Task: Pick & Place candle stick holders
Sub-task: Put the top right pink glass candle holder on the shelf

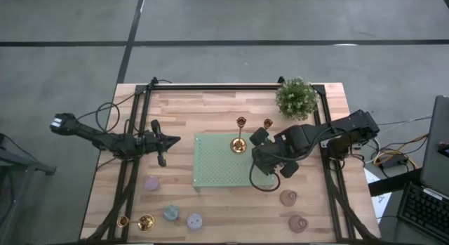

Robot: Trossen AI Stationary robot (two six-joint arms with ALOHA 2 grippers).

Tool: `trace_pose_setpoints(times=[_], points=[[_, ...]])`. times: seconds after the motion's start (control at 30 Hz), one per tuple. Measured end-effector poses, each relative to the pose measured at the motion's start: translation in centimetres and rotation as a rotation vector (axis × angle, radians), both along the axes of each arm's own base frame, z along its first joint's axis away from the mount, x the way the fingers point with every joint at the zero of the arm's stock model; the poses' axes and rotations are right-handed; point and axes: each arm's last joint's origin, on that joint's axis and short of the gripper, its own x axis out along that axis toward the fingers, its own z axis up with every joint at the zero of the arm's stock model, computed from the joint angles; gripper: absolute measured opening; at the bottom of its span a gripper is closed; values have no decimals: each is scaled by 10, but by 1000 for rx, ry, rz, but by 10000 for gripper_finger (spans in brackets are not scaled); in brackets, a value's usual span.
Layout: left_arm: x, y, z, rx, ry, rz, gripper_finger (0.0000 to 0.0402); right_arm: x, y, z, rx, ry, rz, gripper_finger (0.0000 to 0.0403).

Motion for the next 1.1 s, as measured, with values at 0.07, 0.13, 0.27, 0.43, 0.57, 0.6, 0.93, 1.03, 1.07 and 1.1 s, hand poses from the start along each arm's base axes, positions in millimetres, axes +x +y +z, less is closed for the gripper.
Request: trace_pose_setpoints(times=[0.07, 0.13, 0.27, 0.43, 0.57, 0.6, 0.93, 1.03, 1.07, 1.1], points=[[0, 0, 0, 0, 0, 0, 13, 0, 0, 0, 2, 1, 0, 32], [0, 0, 0, 0, 0, 0, 13, 0, 0, 0, 4, 1, -3, 32], [0, 0, 0, 0, 0, 0, 13, 0, 0, 0, 5, 1, -7, 34], [0, 0, 0, 0, 0, 0, 13, 0, 0, 0, 8, 3, -7, 45], [0, 0, 0, 0, 0, 0, 13, -1, 0, -1, 10, 9, -11, 61], [0, 0, 0, 0, 0, 0, 13, 0, 0, -1, 11, 8, -15, 66], [0, 0, 0, 0, 0, 0, 13, 0, 0, -1, 23, -2, -73, 117], [0, 0, 0, 0, 0, 0, 13, -2, 0, 0, 30, -7, -101, 127], [0, 0, 0, 0, 0, 0, 13, -2, 0, 1, 32, -9, -106, 130], [0, 0, 0, 0, 1, 0, 13, -3, 0, 1, 33, -8, -114, 132]])
